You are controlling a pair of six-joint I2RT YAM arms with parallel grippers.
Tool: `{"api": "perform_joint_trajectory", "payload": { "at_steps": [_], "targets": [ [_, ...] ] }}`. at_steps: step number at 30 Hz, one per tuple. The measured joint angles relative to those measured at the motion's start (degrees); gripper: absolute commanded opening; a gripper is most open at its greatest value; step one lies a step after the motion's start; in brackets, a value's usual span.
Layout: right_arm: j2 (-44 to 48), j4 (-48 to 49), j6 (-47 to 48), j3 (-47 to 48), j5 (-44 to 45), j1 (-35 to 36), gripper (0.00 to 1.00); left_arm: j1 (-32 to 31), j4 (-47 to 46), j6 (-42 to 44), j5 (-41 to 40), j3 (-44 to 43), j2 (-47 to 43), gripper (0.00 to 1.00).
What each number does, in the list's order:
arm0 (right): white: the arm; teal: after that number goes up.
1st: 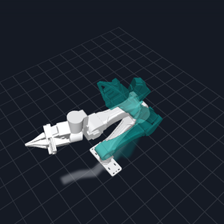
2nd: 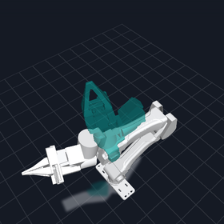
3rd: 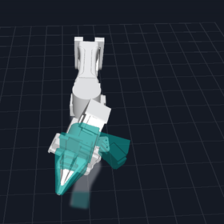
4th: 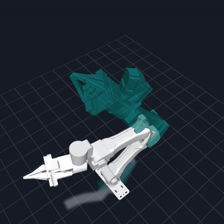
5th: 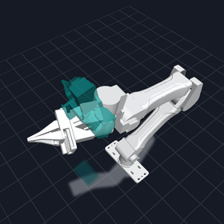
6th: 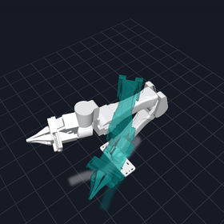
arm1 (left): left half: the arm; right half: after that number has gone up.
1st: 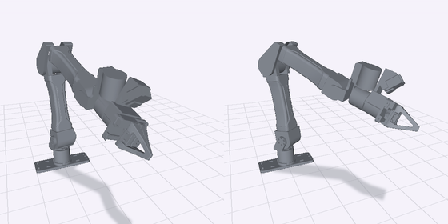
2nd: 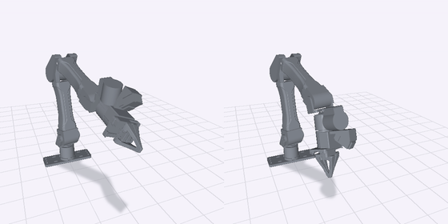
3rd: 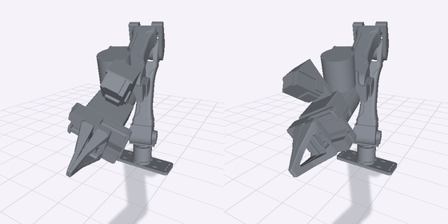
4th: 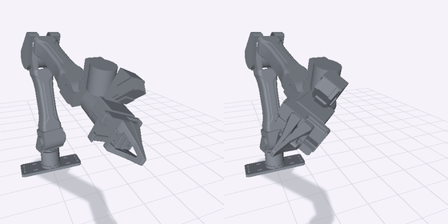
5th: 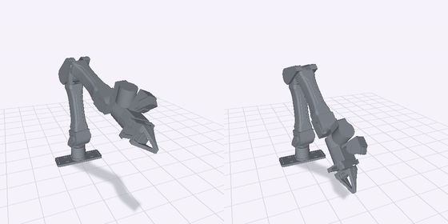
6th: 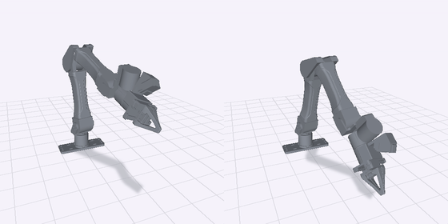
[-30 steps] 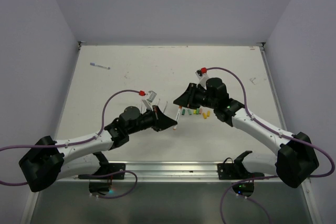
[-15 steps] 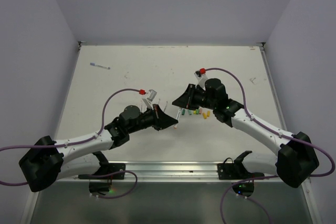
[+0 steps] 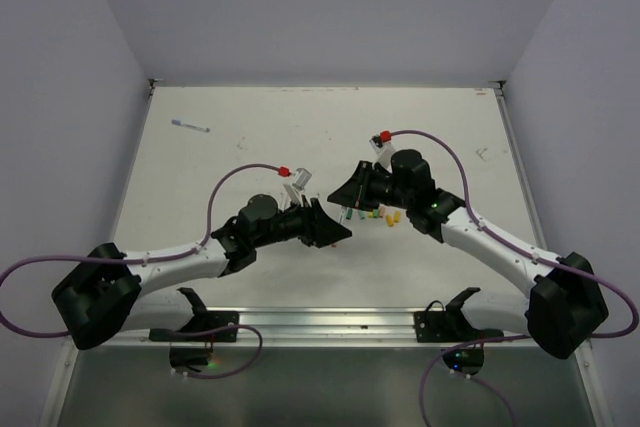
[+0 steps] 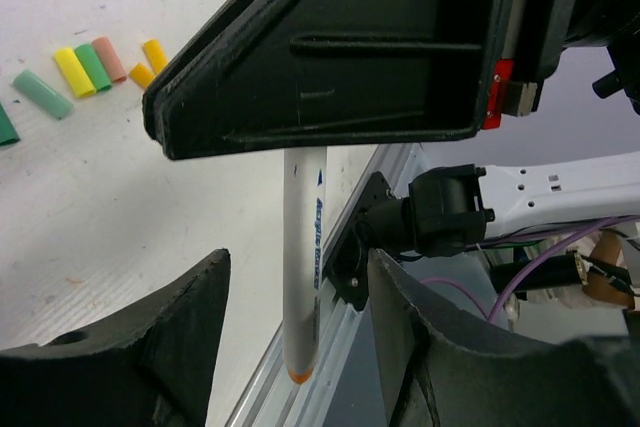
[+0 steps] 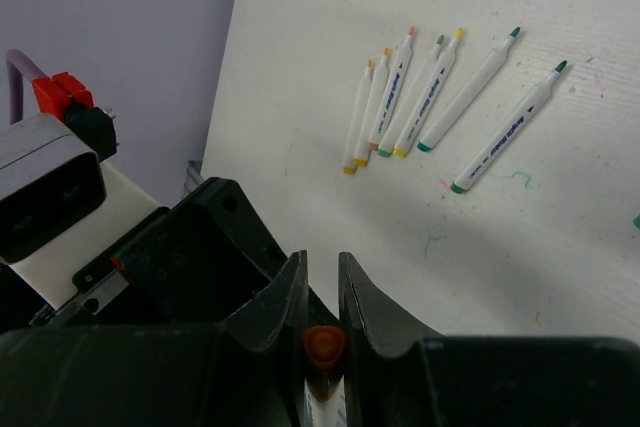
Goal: Open the pen caps
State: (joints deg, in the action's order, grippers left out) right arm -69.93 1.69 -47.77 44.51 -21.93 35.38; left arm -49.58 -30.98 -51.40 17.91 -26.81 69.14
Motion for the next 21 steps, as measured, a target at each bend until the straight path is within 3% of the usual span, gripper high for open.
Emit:
{"api": "perform_joint_trajectory", "payload": {
  "at_steps": [1, 3, 4, 13, 21],
  "targets": [
    [0.1, 0.2, -0.2, 0.0, -0.2, 0.0, 0.00, 0.0, -0.5, 0.0, 0.3, -0.5, 1.0, 0.56],
    [0.3, 0.4, -0.4, 0.0, -0.6, 0.0, 0.00, 0.0, -2.1, -0.2, 0.9, -0.8, 2.2, 0.32],
    [0.5, 0.5, -0.5, 0.0, -0.7, 0.0, 0.00, 0.0, -2.8, -0.4, 1.2, -0.8, 2.7, 0.00],
    [0.6, -0.3, -0.1, -0.1, 2.2, 0.2, 0.00, -1.0, -2.6, -1.1, -1.2, -1.2, 3.2, 0.00],
    [0.7, -10.6, 0.5, 5.8, 11.9, 3.1, 0.00, -14.1, 20.3, 3.0, -31.2, -9.9, -2.7, 0.00]
  ]
}}
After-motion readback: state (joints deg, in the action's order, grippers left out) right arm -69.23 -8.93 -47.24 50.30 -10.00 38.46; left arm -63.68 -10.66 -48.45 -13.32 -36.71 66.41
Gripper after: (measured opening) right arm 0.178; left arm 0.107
